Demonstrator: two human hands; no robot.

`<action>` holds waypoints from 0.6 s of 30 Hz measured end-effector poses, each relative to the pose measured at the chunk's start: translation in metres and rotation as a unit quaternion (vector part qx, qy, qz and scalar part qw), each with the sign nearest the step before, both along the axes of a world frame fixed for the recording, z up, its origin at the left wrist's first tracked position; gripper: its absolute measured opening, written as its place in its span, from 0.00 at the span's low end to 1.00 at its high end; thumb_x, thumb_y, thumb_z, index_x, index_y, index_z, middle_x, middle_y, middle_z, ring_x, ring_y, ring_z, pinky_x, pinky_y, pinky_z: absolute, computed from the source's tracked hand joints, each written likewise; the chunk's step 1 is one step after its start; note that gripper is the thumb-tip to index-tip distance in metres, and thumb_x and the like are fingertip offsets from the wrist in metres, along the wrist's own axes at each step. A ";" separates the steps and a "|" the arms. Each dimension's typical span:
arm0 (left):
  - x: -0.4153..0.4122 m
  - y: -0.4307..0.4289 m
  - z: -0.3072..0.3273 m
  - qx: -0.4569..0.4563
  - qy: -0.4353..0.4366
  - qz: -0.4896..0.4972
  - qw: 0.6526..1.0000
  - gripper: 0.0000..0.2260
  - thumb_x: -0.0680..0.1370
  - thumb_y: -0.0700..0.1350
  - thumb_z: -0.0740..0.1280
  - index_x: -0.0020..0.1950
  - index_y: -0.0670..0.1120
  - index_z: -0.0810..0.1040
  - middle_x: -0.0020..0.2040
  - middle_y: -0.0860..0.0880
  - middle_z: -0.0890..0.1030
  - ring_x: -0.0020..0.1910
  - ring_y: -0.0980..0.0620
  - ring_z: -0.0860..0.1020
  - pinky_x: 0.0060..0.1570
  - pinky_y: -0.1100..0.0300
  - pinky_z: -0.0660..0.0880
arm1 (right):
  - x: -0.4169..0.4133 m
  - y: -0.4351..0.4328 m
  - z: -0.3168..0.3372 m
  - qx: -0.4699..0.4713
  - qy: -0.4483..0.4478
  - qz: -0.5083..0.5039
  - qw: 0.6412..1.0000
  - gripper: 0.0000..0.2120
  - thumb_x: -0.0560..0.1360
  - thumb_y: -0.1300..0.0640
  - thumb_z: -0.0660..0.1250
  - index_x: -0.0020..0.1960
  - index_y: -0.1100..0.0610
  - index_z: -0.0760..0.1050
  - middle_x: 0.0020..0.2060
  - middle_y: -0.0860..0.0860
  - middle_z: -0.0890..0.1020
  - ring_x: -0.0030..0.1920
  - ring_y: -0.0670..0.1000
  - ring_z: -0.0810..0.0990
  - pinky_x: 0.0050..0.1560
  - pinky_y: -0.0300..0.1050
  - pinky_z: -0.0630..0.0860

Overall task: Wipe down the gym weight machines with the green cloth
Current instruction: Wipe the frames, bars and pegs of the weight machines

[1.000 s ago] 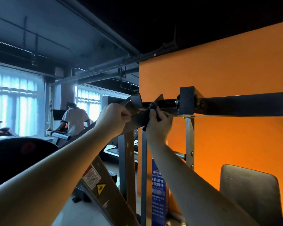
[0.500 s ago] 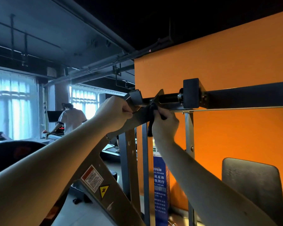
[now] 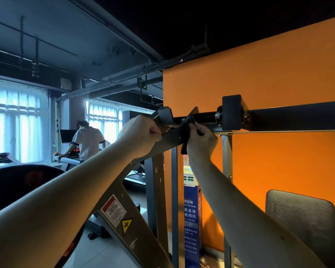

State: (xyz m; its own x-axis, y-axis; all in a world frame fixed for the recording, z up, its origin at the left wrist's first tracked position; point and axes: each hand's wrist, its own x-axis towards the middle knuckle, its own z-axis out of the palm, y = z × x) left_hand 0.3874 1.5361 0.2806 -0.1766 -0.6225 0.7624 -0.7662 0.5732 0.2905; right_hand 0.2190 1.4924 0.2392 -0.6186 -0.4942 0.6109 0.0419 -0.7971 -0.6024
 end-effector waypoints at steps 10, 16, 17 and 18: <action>0.004 -0.001 -0.005 -0.011 0.011 -0.009 1.000 0.04 0.79 0.45 0.71 0.47 0.52 0.84 0.43 0.58 0.79 0.43 0.60 0.77 0.39 0.65 0.71 | 0.022 0.004 -0.037 -0.093 0.123 -0.121 0.981 0.10 0.73 0.65 0.74 0.47 0.52 0.78 0.50 0.47 0.77 0.52 0.44 0.78 0.50 0.35 0.77; 0.000 -0.002 -0.006 -0.018 0.011 -0.006 1.000 0.05 0.79 0.44 0.71 0.45 0.52 0.84 0.42 0.58 0.79 0.43 0.58 0.78 0.43 0.59 0.75 | 0.020 -0.004 -0.031 -0.070 0.038 -0.149 0.986 0.13 0.75 0.63 0.73 0.45 0.46 0.76 0.50 0.46 0.78 0.52 0.44 0.78 0.52 0.42 0.80; 0.000 -0.003 -0.006 -0.021 0.011 -0.002 1.000 0.06 0.79 0.44 0.72 0.44 0.53 0.84 0.43 0.57 0.79 0.44 0.56 0.78 0.45 0.57 0.76 | 0.030 0.001 -0.043 -0.082 0.073 -0.152 0.982 0.15 0.74 0.64 0.74 0.45 0.45 0.74 0.50 0.43 0.76 0.51 0.44 0.78 0.52 0.41 0.78; 0.001 -0.002 -0.006 -0.024 0.011 0.001 1.000 0.07 0.79 0.44 0.72 0.42 0.54 0.83 0.43 0.57 0.79 0.44 0.55 0.78 0.46 0.56 0.76 | 0.038 0.006 -0.056 -0.089 0.121 -0.148 0.978 0.15 0.73 0.65 0.74 0.45 0.47 0.74 0.49 0.42 0.75 0.51 0.43 0.77 0.52 0.39 0.76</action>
